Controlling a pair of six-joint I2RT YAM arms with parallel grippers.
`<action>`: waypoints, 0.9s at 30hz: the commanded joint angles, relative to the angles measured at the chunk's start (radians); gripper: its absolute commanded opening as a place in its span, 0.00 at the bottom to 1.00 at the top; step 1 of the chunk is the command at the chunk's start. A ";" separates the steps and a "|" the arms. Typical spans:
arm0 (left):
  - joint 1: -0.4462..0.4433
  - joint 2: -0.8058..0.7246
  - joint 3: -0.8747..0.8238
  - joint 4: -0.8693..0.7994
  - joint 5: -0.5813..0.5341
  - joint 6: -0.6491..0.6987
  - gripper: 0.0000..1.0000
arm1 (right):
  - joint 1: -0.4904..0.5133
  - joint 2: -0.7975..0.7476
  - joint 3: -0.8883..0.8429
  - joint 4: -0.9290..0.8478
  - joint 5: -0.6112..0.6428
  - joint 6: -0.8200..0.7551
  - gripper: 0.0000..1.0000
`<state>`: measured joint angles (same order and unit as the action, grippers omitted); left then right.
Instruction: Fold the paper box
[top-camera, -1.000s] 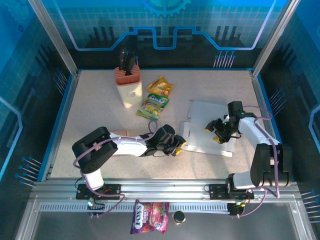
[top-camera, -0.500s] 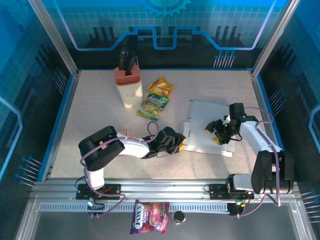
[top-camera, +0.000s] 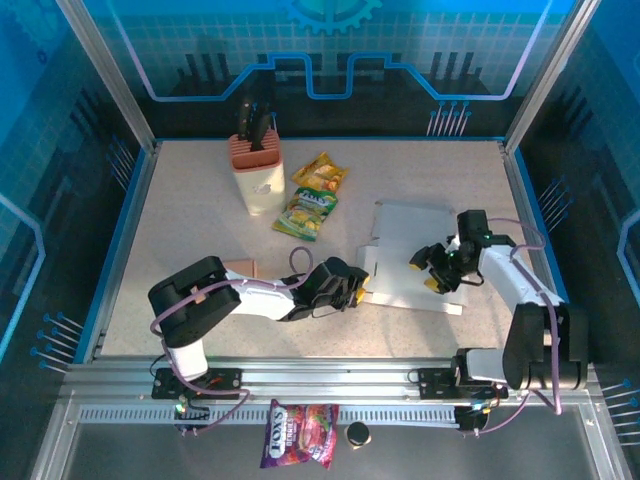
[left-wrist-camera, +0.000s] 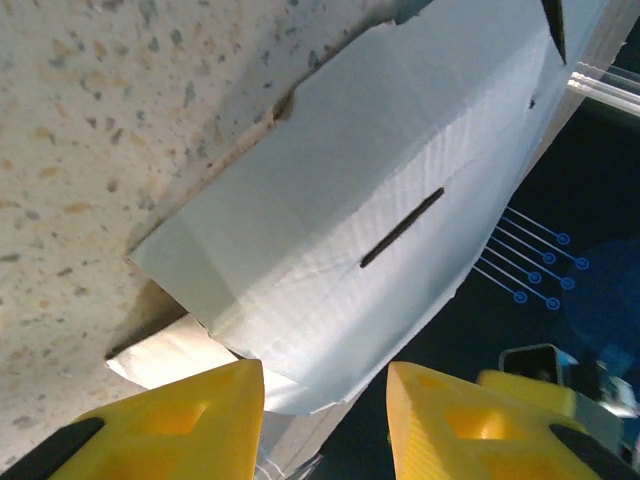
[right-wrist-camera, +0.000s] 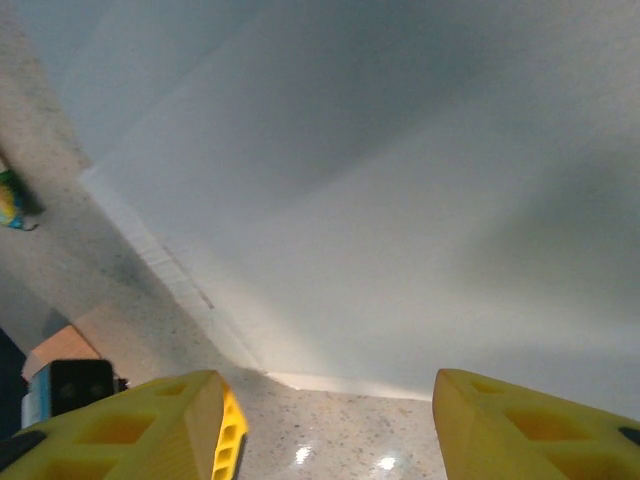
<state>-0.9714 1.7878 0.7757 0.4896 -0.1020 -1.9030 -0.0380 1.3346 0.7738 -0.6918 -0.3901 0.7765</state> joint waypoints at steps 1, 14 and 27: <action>-0.012 -0.020 -0.026 -0.052 -0.039 -0.044 0.38 | -0.048 0.045 0.050 -0.021 0.046 -0.052 0.58; -0.014 0.007 -0.050 0.008 -0.058 -0.075 0.39 | -0.316 0.149 0.174 -0.079 0.155 -0.186 0.59; -0.014 0.028 -0.063 0.020 -0.060 -0.092 0.39 | -0.301 0.313 0.208 -0.076 0.209 -0.207 0.58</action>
<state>-0.9794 1.8027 0.7300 0.5030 -0.1387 -1.9697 -0.3538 1.6257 0.9646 -0.7422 -0.1989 0.5896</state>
